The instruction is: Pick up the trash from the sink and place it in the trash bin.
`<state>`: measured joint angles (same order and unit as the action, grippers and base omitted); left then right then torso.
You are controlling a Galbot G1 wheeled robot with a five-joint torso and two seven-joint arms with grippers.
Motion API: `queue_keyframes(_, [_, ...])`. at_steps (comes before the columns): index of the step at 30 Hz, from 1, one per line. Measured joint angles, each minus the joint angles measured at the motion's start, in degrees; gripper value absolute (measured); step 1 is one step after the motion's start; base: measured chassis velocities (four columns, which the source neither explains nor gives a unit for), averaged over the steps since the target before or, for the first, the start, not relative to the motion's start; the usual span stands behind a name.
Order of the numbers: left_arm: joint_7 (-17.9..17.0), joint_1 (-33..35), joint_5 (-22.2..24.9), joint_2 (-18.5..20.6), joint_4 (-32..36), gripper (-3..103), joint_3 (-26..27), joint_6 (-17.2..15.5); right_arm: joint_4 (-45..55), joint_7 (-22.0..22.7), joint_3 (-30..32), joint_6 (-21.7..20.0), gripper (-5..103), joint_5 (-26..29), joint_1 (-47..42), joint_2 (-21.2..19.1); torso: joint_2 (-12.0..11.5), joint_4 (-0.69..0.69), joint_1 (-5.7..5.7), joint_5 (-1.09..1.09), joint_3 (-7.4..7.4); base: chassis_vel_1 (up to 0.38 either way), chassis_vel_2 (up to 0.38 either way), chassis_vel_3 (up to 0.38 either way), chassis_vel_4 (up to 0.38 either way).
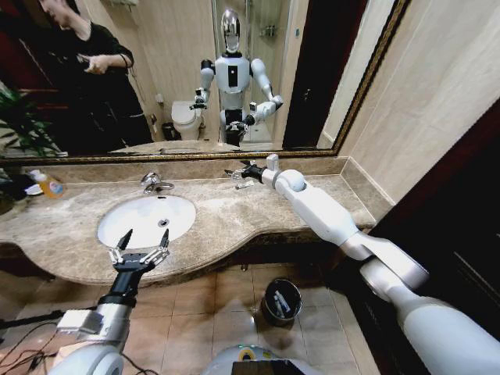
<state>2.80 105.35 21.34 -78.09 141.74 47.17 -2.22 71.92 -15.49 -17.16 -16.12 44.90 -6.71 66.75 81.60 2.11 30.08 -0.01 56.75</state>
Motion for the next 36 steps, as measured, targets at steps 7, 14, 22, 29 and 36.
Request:
queue_keyframes(7, [0.0, 0.0, 0.0, 0.0, 0.0, 100, 0.0, 0.0, 3.4, 2.1, -0.3, -0.2, 100, 0.5, -1.3, -2.6, 0.0, -0.01, 0.0, 0.01, 0.0, 0.0, 0.0, 0.0, 0.0])
queue_keyframes(14, [0.0, 0.0, 0.0, 0.0, 0.0, 100, 0.0, 0.0, -1.5, 0.5, -0.6, 0.7, 100, -1.9, -1.2, -0.7, 0.0, 0.0, 0.0, 0.01, 0.0, 0.0, 0.0, 0.0, 0.0])
queue_keyframes(22, [0.0, 0.0, 0.0, 0.0, 0.0, 100, 0.0, 0.0, -17.7, -6.5, -0.1, 3.0, 100, -8.6, 2.3, 5.1, 0.0, -0.02, 0.0, 0.01, 0.0, 0.0, 0.0, 0.0, 0.0])
queue_keyframes(29, [0.0, 0.0, 0.0, 0.0, 0.0, 100, 0.0, 0.0, -27.5, -5.9, 0.9, 3.1, 100, -11.6, 5.0, 12.1, 0.0, 0.01, 0.01, 0.0, 0.0, 0.0, 0.0, 0.0, 0.0])
queue_keyframes(36, [0.0, 0.0, 0.0, 0.0, 0.0, 100, 0.0, 0.0, -31.9, -2.7, 2.7, 0.4, 100, -13.3, 5.4, 15.9, 0.0, 0.02, 0.01, -0.01, 0.0, 0.0, 0.0, 0.0, 0.0])
